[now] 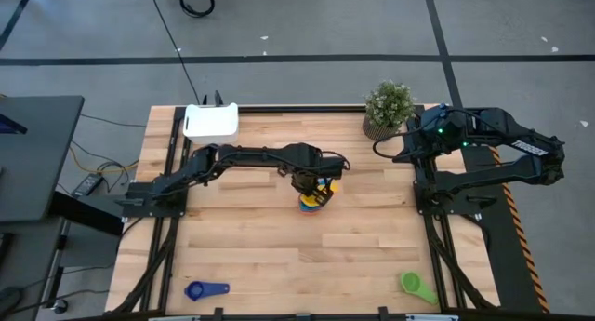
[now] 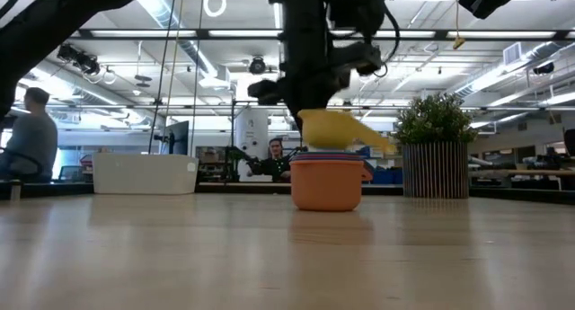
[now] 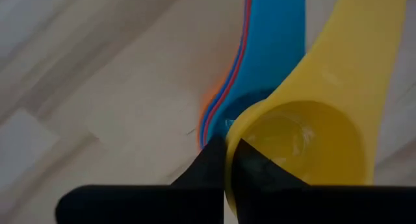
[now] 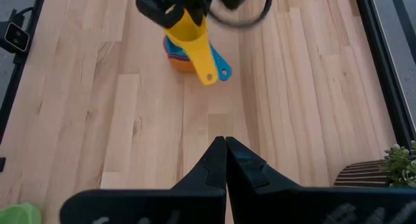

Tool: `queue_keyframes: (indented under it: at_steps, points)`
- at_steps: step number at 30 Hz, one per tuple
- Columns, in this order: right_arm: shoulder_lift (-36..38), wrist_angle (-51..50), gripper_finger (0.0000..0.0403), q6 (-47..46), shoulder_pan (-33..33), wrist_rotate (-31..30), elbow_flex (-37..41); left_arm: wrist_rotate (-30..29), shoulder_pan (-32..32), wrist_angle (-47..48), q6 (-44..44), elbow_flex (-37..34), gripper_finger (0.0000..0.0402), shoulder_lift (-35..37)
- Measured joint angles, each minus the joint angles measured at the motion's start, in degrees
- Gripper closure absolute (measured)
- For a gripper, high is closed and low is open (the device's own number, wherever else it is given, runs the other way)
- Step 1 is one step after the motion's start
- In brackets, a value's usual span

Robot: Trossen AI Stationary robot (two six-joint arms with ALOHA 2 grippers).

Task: Nest measuring cups in basket
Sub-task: Stack the yellow measuring cup on top of the light blue measuring cup

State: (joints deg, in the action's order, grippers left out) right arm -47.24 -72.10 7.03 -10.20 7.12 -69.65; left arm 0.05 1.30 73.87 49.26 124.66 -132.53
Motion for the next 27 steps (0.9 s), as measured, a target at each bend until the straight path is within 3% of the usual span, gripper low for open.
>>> queue_keyframes:
  at_steps: [6,9,16,24,27]
  points:
    - [0.0,0.0,0.04,0.0,0.0,0.0,0.0,-3.9,-2.0,0.5,15.4,0.1,0.0392,1.9]
    - [0.0,0.0,0.04,0.4,0.0,0.0,0.0,-5.0,-3.2,0.5,18.6,0.0,0.0392,1.7]
    - [0.0,0.0,0.04,0.5,0.0,0.0,0.0,-8.9,-3.7,0.2,17.1,-2.1,0.0392,1.4]
    - [0.0,0.0,0.04,0.2,0.0,0.0,0.0,-4.4,-3.3,-4.5,14.1,-6.2,0.0391,1.3]
    - [0.0,0.0,0.04,0.1,0.0,0.0,0.0,-4.3,-3.5,-4.6,12.6,-6.6,0.037,1.3]
